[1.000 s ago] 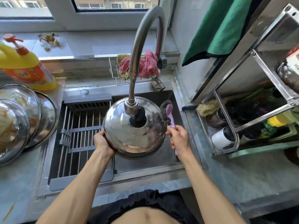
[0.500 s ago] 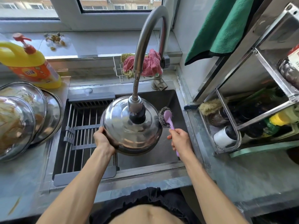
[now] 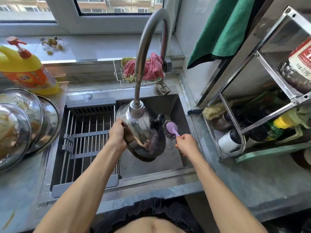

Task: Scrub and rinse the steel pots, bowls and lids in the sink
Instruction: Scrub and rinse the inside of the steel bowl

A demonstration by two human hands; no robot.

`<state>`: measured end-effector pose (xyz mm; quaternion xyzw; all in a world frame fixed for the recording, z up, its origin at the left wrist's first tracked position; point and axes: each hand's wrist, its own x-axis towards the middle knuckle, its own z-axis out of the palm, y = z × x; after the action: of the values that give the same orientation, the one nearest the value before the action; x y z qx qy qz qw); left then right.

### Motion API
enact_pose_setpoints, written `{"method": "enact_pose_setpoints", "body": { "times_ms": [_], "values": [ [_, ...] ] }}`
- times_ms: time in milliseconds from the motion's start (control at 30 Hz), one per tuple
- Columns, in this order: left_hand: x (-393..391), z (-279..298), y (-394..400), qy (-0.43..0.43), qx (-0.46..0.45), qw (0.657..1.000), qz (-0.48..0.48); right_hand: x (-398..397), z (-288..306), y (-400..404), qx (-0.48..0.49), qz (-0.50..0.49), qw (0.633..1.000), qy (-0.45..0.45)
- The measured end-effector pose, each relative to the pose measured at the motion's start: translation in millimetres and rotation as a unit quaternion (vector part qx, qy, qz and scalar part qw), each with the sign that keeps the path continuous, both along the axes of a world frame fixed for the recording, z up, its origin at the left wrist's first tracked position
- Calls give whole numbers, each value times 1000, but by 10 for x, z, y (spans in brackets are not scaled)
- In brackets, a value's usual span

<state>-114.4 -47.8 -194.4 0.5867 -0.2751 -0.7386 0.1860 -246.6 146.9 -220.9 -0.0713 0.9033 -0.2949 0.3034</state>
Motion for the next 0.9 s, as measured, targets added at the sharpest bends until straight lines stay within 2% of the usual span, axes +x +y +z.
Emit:
{"method": "enact_pose_setpoints", "body": {
  "times_ms": [167,233,433,567,733,900],
  "values": [
    [-126,98,-75,-35,-69,989,-124,-227,296,-327,127,125,983,47],
    [-149,87,-132,-45,-67,988,-131,-325,420,-506,175,165,969,59],
    [-276,110,-251,-46,-26,996,-71,-628,726,-1131,269,258,924,85],
    [-296,45,-321,-49,-9,996,-73,-858,781,-1488,279,293,908,110],
    [-346,-7,-379,-53,7,995,-79,-1061,719,-1635,225,289,921,130],
    [-342,-116,-459,-68,5,995,-78,-1133,551,-1712,210,303,903,221]
  ]
}}
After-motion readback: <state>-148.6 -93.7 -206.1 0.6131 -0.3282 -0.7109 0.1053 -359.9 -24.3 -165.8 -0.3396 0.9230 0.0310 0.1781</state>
